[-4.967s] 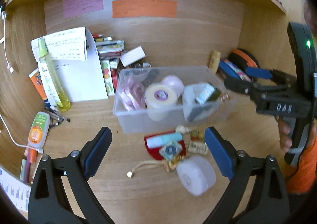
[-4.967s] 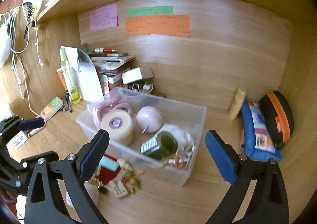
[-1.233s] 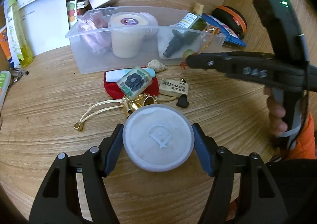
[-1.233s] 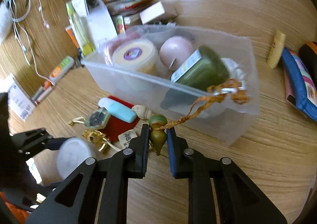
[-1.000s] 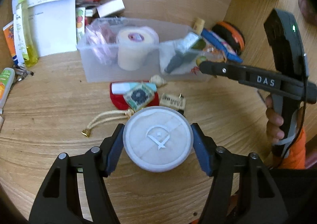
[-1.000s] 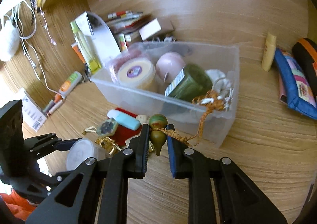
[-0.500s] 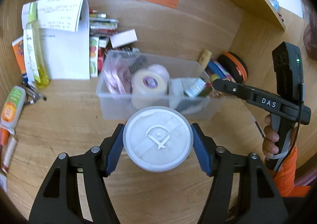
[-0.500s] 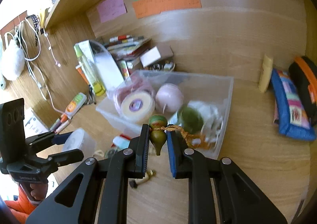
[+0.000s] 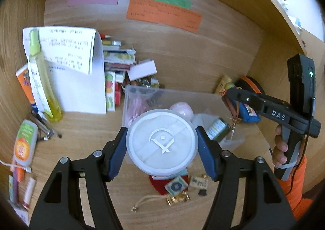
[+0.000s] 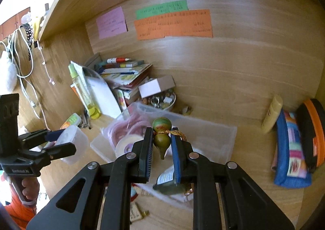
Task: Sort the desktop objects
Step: 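Carry both items over the clear box and open both grippers to drop them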
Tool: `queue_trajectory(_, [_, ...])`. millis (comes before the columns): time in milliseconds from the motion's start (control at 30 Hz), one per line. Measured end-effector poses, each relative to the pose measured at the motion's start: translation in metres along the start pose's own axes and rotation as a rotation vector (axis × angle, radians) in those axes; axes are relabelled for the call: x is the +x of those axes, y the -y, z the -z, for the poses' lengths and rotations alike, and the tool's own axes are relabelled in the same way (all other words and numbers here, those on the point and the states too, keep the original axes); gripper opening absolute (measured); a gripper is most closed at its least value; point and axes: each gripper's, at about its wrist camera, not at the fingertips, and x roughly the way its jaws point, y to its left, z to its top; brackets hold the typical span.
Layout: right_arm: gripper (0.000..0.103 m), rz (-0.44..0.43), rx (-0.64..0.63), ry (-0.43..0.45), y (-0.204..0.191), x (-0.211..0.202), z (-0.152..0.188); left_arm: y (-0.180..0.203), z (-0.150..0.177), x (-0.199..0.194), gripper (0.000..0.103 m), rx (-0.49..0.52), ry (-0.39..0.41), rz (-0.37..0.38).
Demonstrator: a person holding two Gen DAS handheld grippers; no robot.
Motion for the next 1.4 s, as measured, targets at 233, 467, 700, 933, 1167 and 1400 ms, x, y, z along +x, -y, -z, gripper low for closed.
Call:
queue_trajectory(233, [0.015,0.057,-0.013,0.006,0.004,0.02,-0.016,-0.002,-0.027,0.017,0.065,-0.005,0.011,-0.014])
queue_trajectory(467, [0.016,0.079,0.057,-0.057,0.029,0.052,-0.003,-0.005,-0.039,0.054,0.065,0.002,-0.033,-0.036])
queue_trajectory(700, [0.016,0.07,0.089,-0.119,0.045,0.068,0.008,-0.007,-0.045,0.09,0.065,0.007,-0.083,-0.052])
queue_trajectory(933, [0.016,0.088,0.09,-0.17,0.048,0.081,0.016,-0.002,-0.05,0.118,0.065,0.027,-0.124,-0.07])
queue_trajectory(1167, [0.016,0.108,0.095,-0.199,0.051,0.087,0.02,-0.001,-0.047,0.133,0.065,0.036,-0.152,-0.074])
queue_trajectory(1400, [0.022,0.123,0.081,-0.218,0.049,0.088,0.02,0.002,-0.046,0.133,0.065,0.061,-0.161,-0.095])
